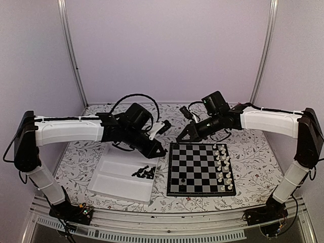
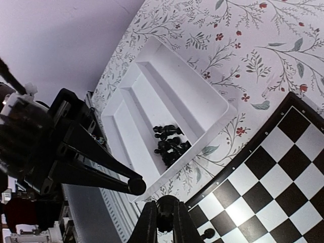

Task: Set up the chess pieces on the board
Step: Place the chess piece on the chessboard.

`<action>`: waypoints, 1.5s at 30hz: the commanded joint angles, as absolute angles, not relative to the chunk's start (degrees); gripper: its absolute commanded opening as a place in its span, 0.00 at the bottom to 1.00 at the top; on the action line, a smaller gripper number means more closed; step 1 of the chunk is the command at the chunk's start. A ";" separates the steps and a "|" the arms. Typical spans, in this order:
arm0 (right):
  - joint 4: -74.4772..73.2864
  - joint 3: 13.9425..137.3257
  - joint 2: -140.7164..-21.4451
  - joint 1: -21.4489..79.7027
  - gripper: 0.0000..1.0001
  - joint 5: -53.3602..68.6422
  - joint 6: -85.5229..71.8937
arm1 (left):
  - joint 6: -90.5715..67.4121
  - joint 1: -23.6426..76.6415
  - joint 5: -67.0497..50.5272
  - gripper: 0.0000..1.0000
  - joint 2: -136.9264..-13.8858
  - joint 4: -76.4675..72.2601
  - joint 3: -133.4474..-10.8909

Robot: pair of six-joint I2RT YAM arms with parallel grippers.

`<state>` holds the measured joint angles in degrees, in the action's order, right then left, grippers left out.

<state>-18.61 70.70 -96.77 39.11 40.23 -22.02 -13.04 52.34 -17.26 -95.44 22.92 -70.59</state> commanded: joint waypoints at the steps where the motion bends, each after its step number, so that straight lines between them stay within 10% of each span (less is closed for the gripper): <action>1: -29.60 73.78 -94.34 45.20 0.03 25.51 -10.27 | -15.78 50.45 -10.84 0.09 -94.03 30.51 -67.98; 20: -33.91 73.81 -102.44 67.89 0.01 -2.59 -0.77 | -20.60 45.70 -9.56 0.11 -89.58 29.27 -63.01; 45: -26.73 66.53 -103.19 67.95 0.04 3.19 -0.67 | -23.29 45.79 -10.20 0.11 -89.21 29.72 -62.80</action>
<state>-28.91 66.89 -102.19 67.85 2.24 -1.04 -22.68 46.04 -9.82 -90.63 29.50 -62.67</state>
